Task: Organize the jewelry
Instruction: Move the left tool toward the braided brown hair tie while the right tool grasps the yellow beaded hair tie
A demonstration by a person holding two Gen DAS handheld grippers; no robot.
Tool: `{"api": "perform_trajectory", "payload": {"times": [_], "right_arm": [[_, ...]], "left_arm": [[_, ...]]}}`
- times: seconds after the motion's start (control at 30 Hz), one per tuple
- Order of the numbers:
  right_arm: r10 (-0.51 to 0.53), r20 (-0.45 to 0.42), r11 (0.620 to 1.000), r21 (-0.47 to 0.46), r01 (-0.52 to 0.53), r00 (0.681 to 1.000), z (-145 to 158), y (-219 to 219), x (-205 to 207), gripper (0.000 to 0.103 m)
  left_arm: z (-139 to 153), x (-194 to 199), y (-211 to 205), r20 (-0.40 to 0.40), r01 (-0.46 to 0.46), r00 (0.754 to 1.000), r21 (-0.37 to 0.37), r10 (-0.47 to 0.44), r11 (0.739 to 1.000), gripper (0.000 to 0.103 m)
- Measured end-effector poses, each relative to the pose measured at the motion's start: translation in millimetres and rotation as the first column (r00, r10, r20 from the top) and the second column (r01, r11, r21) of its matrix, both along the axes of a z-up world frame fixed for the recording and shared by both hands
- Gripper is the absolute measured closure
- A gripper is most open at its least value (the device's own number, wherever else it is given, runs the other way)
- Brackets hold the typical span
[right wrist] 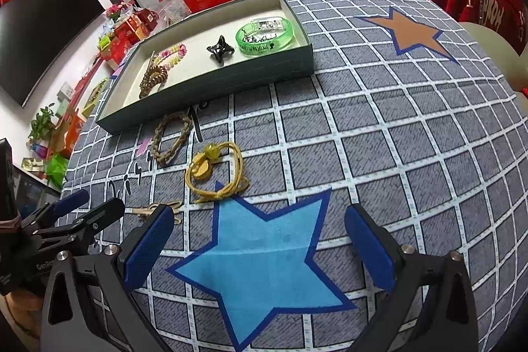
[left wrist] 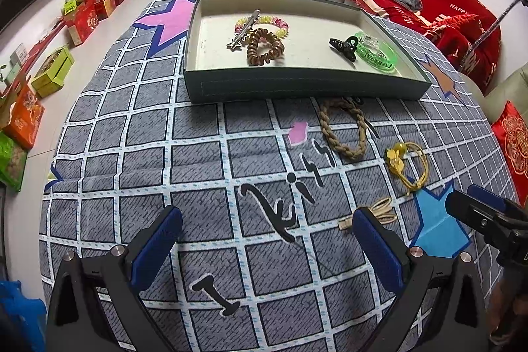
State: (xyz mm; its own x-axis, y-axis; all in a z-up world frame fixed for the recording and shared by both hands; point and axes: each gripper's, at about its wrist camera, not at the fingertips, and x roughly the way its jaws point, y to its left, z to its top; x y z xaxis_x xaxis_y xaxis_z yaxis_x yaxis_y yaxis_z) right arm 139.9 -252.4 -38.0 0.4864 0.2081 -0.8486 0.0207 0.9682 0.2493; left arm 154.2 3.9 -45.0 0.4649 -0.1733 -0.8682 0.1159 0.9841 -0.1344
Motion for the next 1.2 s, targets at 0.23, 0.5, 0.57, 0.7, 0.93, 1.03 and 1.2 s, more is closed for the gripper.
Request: {"api": "perform_trajectory", "payload": {"times": [0.23,0.5,0.57,0.7,0.93,1.03,1.2], "right_arm": [[0.011,0.004,0.999,-0.033,-0.011,1.0,0,5,8,0.0],[0.034,0.017,0.997,-0.076,-0.032,0.999,2,10,20,0.008],[0.041,0.011,0.996,-0.082,-0.04,0.999,1,11,23,0.013],[0.084,0.029,0.994,-0.07,-0.082,0.996,3,18,25,0.016],[0.174,0.04,0.978,-0.12,-0.168,0.984,2,46,28,0.016],[0.191,0.035,0.973,-0.138,-0.185,0.981,-1,54,31,0.021],[0.206,0.018,0.964,-0.178,-0.199,0.978,-6,64,35,0.035]], "left_arm": [[0,7,-2,0.009,-0.01,1.0,0.004,0.01,1.0,0.0],[2,15,0,0.023,-0.019,1.0,0.009,0.019,1.0,0.0],[2,17,-1,0.03,-0.015,0.999,0.015,0.014,1.0,0.0],[3,21,-1,0.042,-0.021,0.999,0.025,0.02,0.999,0.0],[1,24,14,0.037,-0.067,0.997,0.023,0.066,0.997,0.0],[0,24,15,0.036,-0.067,0.997,0.024,0.066,0.997,0.0],[-2,25,15,0.029,-0.064,0.998,0.024,0.064,0.998,0.0]]}}
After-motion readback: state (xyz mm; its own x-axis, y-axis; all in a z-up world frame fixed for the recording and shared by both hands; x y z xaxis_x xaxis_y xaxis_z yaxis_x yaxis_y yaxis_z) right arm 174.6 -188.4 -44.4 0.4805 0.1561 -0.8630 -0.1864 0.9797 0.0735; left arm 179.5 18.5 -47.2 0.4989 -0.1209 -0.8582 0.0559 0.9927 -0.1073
